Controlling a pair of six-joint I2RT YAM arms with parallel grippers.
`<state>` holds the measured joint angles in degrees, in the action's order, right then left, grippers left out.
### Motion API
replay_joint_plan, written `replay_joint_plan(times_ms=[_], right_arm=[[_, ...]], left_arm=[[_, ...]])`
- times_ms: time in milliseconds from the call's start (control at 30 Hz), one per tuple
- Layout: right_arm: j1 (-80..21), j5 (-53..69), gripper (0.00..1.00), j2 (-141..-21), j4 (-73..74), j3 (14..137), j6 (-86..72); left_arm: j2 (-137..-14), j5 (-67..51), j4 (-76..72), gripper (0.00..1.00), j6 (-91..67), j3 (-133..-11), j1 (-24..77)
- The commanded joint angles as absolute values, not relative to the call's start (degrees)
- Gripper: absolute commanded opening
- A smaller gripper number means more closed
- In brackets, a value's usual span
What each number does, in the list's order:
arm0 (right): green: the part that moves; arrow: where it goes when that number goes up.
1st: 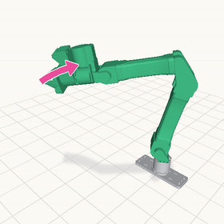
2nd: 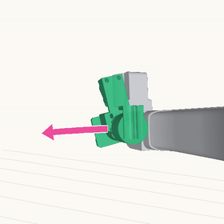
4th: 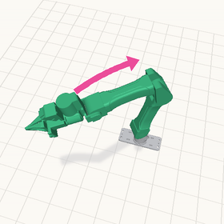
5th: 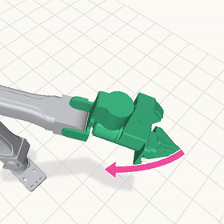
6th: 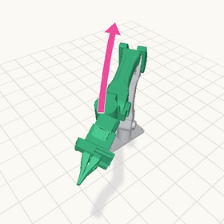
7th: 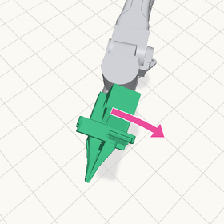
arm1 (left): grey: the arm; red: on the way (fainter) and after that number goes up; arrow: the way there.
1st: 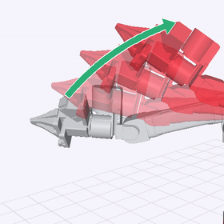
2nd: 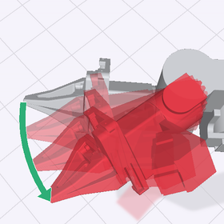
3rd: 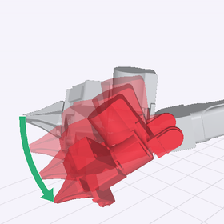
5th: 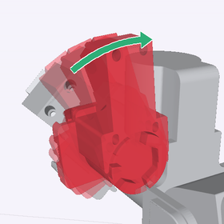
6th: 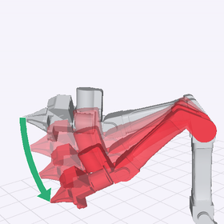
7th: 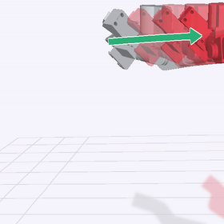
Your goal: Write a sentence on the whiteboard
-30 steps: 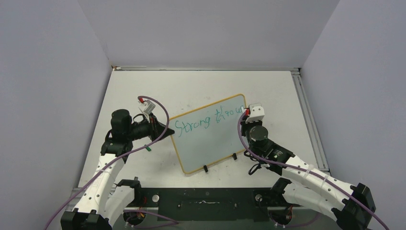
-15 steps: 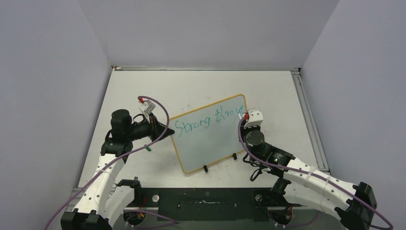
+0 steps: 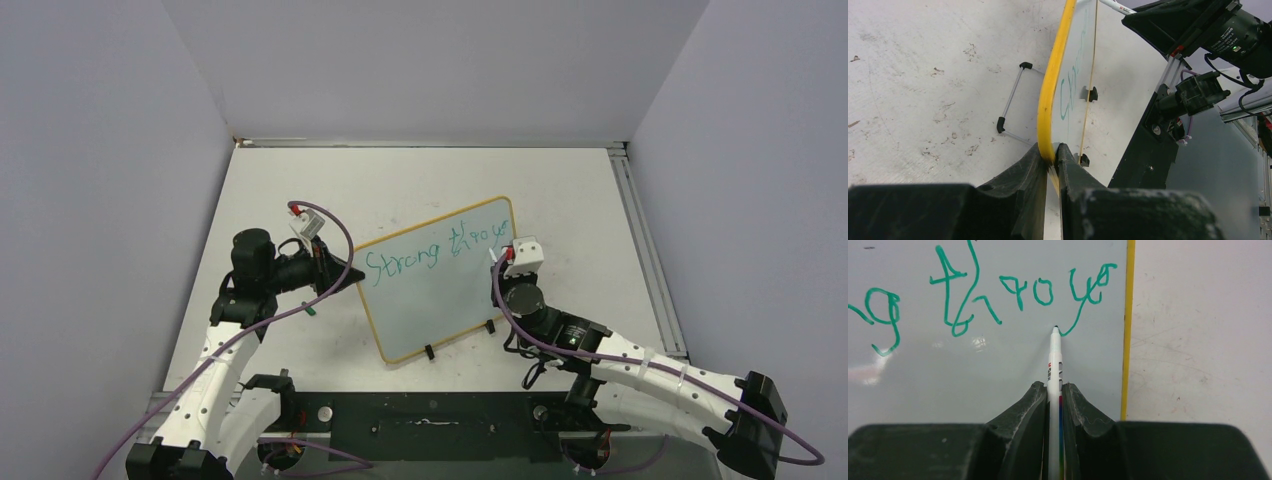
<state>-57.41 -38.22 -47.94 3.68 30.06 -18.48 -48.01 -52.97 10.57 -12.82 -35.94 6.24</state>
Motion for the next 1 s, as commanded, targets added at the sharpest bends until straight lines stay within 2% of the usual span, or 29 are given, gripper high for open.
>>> replay_joint_plan(times_ms=[0,267,567,967], right_arm=[[-57.73,-37.69,0.05,-47.65,-2.74,32.07,-16.76],[-55.44,-41.07,0.05,-44.36,-4.45,34.94,-8.54],[-44.74,-32.10,0.05,-45.97,-6.77,36.38,-5.25],[-42.67,-27.64,0.05,-47.49,-9.57,36.12,-3.86]], left_arm=[[-46.85,-52.47,8.52,0.00,-10.90,-36.42,6.33],[-46.85,-52.42,8.39,0.00,-10.90,-36.39,6.41],[-46.78,-52.56,8.43,0.00,-10.90,-36.36,6.42],[-46.89,-52.56,8.41,0.00,-10.90,-36.36,6.50]])
